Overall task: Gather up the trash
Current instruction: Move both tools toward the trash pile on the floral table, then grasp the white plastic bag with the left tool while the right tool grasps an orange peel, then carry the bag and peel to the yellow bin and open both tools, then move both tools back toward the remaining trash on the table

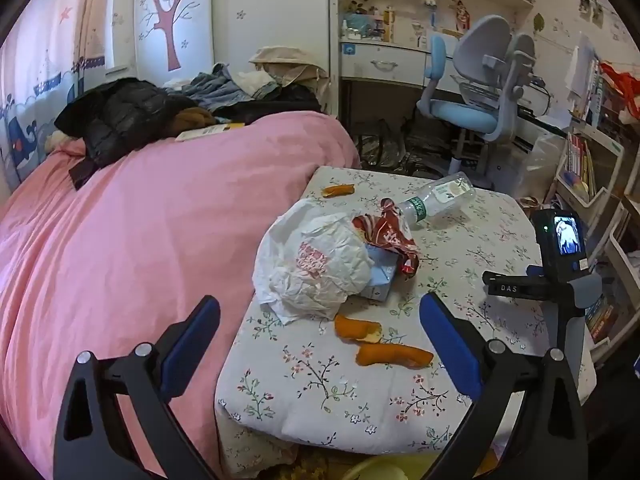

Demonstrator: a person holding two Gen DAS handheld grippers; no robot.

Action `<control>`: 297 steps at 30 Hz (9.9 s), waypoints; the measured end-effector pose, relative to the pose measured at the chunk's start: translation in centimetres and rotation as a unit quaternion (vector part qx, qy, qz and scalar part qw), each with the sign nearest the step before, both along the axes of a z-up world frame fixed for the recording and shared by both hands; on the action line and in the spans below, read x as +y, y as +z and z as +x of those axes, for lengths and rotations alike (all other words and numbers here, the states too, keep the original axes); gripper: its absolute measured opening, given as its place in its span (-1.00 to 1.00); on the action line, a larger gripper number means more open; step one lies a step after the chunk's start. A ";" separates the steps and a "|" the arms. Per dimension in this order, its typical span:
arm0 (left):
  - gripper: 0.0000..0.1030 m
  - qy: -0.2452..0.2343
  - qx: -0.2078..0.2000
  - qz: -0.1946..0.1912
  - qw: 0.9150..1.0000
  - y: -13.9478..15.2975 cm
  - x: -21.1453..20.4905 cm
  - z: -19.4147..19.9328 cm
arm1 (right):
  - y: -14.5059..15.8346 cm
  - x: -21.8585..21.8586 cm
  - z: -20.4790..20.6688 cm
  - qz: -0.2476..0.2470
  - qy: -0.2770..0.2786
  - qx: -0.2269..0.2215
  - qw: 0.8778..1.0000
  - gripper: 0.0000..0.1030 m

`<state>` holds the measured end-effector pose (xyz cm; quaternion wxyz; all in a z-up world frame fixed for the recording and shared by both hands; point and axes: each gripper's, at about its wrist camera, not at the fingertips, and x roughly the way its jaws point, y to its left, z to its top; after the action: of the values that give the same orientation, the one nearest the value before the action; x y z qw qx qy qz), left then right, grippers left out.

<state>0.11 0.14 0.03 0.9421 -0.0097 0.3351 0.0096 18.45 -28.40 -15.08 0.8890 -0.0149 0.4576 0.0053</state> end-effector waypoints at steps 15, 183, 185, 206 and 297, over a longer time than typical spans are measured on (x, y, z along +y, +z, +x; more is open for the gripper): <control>0.85 -0.020 -0.020 0.011 1.000 0.1 -1.7 1.1 | 0.0 0.0 0.0 0.000 0.000 0.000 1.000 0.87; -0.68 -0.095 0.057 -0.083 0.990 -1.5 4.4 7.9 | 2.7 13.7 -10.9 0.074 0.290 -0.004 0.954 -0.71; -0.68 -0.093 0.051 -0.096 0.990 -1.2 4.6 7.3 | 3.3 12.6 -10.8 0.096 0.280 -0.004 0.955 -0.71; -0.68 -0.092 -0.001 -0.004 0.996 -0.7 0.8 2.8 | 5.3 10.9 -14.9 0.152 0.268 -0.023 0.951 -0.71; 0.55 0.042 0.014 -0.074 0.996 -1.7 4.8 -1.0 | 3.2 6.1 -23.2 0.167 0.126 -0.022 0.978 0.42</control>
<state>-0.92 4.95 -1.72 0.9329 -0.0936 0.3470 0.0244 -4.77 -22.28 -11.89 0.8812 0.0759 0.4247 0.1931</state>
